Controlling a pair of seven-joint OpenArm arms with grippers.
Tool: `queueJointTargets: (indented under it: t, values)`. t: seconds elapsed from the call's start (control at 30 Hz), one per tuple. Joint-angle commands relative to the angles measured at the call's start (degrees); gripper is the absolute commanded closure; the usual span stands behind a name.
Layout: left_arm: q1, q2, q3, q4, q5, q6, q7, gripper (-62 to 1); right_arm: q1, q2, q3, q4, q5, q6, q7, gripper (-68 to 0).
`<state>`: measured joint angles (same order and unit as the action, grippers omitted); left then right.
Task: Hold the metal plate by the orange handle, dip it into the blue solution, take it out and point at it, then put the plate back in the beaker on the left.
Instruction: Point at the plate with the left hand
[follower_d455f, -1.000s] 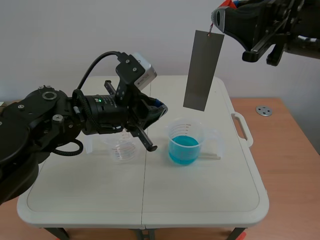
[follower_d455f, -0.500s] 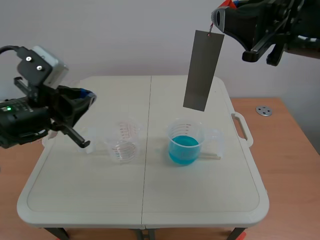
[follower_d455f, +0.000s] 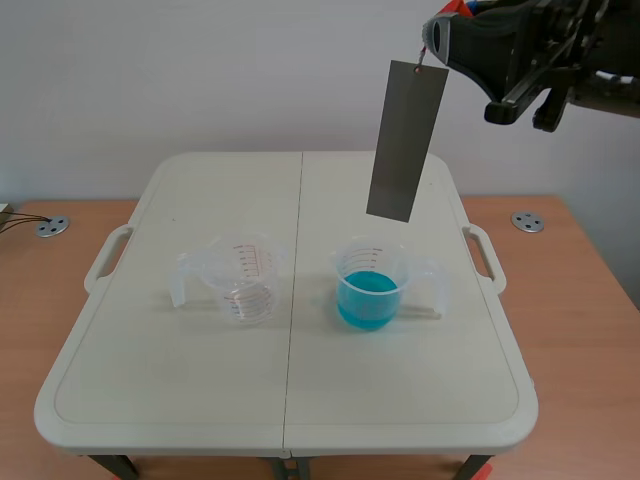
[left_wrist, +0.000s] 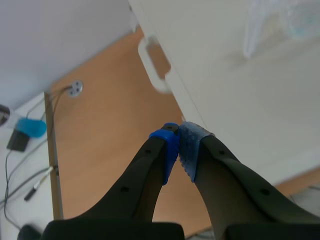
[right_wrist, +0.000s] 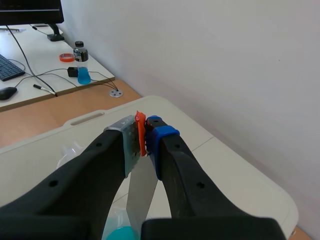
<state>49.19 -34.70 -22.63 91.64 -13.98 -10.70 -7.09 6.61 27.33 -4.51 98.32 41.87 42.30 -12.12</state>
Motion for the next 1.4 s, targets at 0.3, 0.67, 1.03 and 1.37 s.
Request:
queueJointTargets:
  t: [0.3, 0.67, 1.03, 1.37]
  values:
    - [14.2, 8.5, -1.3, 0.1, 0.0, -0.2, -0.7, -1.5, 0.7, -0.4, -0.1, -1.4, 0.8, 0.4, 0.9, -1.3]
    - [19.3, 14.9, 1.5, 0.0, 0.3, -1.7, -0.4, -1.5, 0.7, -0.6, -1.6, -1.9, 0.4, 0.4, 1.2, -1.3]
    - [19.6, 18.6, 9.2, -2.6, 7.5, -2.4, -0.4, -1.5, 0.7, -3.2, -3.4, -7.7, -2.9, 0.4, 2.4, -1.3]
    - [19.5, 18.6, 10.0, -3.2, 7.8, -2.3, -0.4, -1.5, 0.9, -4.1, -4.7, -11.5, -4.8, 0.4, 5.0, -1.3]
